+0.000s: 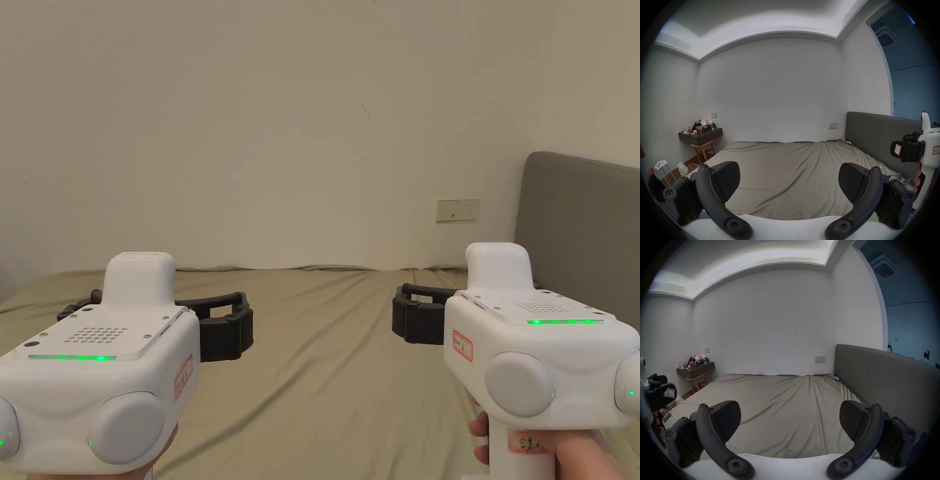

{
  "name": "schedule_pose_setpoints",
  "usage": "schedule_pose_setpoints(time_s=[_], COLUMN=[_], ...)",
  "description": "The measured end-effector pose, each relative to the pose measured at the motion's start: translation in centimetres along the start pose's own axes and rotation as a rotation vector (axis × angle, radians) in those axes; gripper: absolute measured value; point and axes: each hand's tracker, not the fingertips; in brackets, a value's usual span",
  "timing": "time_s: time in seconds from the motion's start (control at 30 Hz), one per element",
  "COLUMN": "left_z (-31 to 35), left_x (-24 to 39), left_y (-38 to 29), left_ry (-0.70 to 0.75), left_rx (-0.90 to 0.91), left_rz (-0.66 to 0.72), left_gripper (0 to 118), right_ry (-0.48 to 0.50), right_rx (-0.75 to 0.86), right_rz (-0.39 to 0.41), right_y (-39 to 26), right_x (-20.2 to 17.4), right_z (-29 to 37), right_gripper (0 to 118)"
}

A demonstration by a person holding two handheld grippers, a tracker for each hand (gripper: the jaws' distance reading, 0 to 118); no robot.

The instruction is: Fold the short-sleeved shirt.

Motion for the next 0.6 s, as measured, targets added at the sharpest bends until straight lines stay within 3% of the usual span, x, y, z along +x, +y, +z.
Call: schedule_pose_setpoints(time_s=[0.3, 0.6], left_z=[-0.02, 0.01], left_x=[0.38, 0.23], left_y=[0.05, -0.13], left_ry=[-0.01, -0.008], left_rx=[-0.007, -0.013], left_rz=[-0.012, -0.02], left_gripper=[118, 118], right_ry=[-0.006, 0.003], right_rx=[-0.013, 0.025], right_rz=[0.007, -0.038], right_y=[0.05, 0.15], right_x=[0.0, 0.65], right_z=[-0.11, 0.39], right_gripper=[118, 118])
